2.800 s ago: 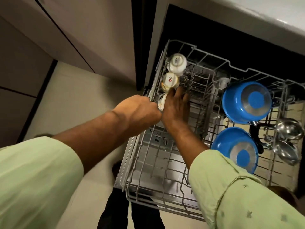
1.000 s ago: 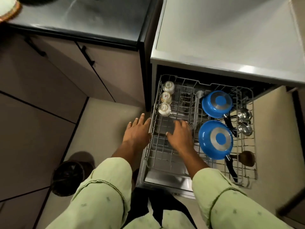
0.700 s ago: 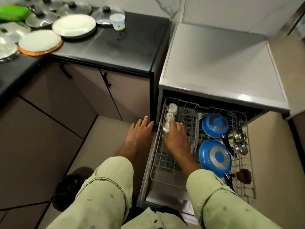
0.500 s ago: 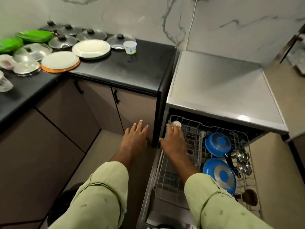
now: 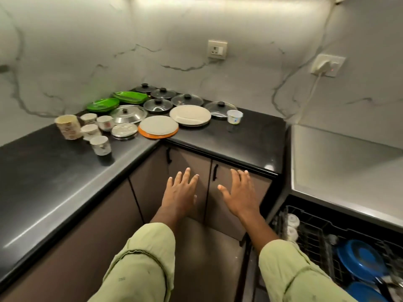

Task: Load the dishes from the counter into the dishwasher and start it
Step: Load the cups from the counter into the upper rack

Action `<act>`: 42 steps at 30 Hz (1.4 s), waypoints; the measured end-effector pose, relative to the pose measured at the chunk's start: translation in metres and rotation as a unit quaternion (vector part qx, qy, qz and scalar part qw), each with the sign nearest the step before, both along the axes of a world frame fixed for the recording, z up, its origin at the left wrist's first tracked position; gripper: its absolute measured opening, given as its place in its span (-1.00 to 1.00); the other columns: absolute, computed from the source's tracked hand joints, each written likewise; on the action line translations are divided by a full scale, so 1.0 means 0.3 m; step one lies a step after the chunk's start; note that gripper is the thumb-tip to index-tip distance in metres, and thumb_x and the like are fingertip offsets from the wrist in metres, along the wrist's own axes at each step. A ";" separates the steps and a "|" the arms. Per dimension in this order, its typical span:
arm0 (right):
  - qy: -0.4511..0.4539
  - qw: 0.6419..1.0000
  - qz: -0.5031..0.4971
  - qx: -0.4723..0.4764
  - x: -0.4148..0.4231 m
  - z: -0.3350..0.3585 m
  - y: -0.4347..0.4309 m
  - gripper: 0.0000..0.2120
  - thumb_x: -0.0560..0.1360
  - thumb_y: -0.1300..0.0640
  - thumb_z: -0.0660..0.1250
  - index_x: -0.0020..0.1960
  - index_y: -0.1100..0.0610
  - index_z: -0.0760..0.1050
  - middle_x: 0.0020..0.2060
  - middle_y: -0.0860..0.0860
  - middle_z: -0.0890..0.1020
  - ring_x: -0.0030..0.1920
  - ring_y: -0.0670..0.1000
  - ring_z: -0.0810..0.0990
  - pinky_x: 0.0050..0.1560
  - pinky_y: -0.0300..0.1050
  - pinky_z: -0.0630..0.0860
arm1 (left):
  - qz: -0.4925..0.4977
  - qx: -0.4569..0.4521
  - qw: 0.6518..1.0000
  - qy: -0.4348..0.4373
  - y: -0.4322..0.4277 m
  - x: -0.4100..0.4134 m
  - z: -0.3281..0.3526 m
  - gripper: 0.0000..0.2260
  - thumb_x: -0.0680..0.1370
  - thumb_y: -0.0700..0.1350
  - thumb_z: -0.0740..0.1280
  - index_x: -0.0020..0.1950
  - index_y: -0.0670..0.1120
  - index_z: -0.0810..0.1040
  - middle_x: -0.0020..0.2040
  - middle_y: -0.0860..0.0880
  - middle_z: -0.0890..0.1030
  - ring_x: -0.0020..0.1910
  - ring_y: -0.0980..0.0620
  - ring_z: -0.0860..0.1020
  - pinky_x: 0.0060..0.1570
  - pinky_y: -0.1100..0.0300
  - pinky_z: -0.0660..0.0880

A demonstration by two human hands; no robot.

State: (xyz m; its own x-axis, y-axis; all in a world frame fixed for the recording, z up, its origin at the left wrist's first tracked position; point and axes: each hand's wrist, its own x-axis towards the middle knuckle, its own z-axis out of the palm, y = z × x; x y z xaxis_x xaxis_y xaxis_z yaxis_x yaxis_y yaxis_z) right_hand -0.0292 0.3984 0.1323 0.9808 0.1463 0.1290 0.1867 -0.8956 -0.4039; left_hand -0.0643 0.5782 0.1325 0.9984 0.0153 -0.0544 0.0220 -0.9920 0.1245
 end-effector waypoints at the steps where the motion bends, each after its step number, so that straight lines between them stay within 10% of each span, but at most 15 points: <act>1: 0.004 1.000 0.011 -0.001 0.004 0.003 0.066 -0.32 0.59 -0.16 0.22 0.57 0.12 0.09 0.55 0.11 0.16 0.57 0.11 -0.01 0.55 0.01 0.00 | 0.010 -0.002 1.000 0.004 0.064 -0.008 0.000 -0.36 0.63 -0.01 0.24 0.63 0.03 0.00 0.64 -0.10 -0.07 0.60 -0.17 -0.01 0.53 -0.13 0.02; 21: 0.097 0.970 0.222 0.035 0.185 -0.066 0.921 -0.29 0.55 -0.05 0.33 0.58 0.04 0.07 0.55 0.05 0.18 0.57 0.04 0.02 0.54 0.01 0.11 | 0.230 -0.024 0.971 0.067 0.890 -0.055 -0.104 -0.34 0.63 0.05 0.26 0.63 0.05 -0.02 0.64 -0.10 -0.07 0.60 -0.16 -0.03 0.54 -0.17 0.02; 42: 0.251 0.902 0.336 0.100 0.743 -0.178 1.505 -0.18 0.45 0.04 0.48 0.57 0.04 0.12 0.51 0.03 0.30 0.50 0.03 0.25 0.45 -0.02 0.24 | 0.336 -0.143 0.877 0.313 1.302 0.372 -0.199 0.25 0.29 -0.11 0.65 0.59 0.14 -0.28 0.59 0.03 -0.35 0.57 -0.24 -0.27 0.45 -0.36 0.13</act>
